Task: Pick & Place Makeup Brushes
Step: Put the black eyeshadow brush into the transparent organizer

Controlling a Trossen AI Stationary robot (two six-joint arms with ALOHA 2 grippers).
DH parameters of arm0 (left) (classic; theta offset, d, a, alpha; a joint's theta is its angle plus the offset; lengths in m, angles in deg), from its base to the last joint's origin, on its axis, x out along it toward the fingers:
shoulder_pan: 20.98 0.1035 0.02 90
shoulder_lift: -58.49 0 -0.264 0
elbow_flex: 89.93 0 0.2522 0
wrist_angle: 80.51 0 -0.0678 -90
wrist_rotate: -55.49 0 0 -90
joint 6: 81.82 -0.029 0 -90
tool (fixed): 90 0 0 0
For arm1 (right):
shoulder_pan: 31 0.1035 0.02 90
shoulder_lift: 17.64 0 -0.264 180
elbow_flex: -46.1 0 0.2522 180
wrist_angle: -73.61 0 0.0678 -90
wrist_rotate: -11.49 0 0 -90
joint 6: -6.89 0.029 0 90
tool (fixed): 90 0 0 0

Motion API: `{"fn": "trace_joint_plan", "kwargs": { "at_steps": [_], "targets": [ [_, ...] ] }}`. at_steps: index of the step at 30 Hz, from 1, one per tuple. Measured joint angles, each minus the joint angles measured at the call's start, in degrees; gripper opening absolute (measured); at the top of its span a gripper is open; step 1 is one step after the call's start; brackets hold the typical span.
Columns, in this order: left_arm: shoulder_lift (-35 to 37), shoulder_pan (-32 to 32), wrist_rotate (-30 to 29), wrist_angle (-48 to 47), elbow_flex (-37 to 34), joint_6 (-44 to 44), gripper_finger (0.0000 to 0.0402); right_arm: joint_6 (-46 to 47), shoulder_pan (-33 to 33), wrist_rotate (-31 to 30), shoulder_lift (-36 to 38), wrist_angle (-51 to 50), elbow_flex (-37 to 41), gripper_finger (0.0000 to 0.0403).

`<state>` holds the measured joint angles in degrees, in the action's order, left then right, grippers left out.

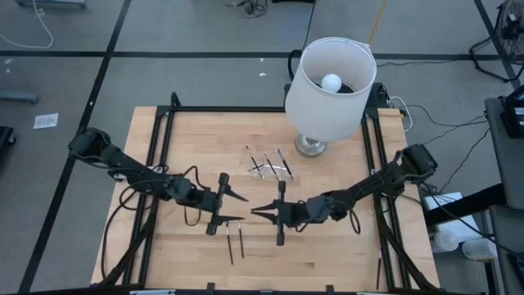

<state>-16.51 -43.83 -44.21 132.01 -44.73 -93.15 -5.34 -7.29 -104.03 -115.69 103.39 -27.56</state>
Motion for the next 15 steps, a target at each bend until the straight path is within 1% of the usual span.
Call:
{"fn": "trace_joint_plan", "kwargs": {
  "at_steps": [6, 12, 15],
  "targets": [
    [0.0, -0.3, 1.1, 1.1, 0.0, -0.2, 0.0245, 2.8, -1.6, 0.3, -1.8, -0.2, 0.2, 0.0000],
    [0.0, 0.8, 0.9, 1.3, 0.0, 1.2, 0.0243, 3.2, -2.3, 1.7, -4.3, 1.8, -0.6, 0.0000],
    [0.0, 1.6, 0.9, 0.7, 0.0, 2.0, 0.0244, 2.8, -2.4, 1.8, -5.0, 0.7, -1.8, 0.0000]
  ]
}}
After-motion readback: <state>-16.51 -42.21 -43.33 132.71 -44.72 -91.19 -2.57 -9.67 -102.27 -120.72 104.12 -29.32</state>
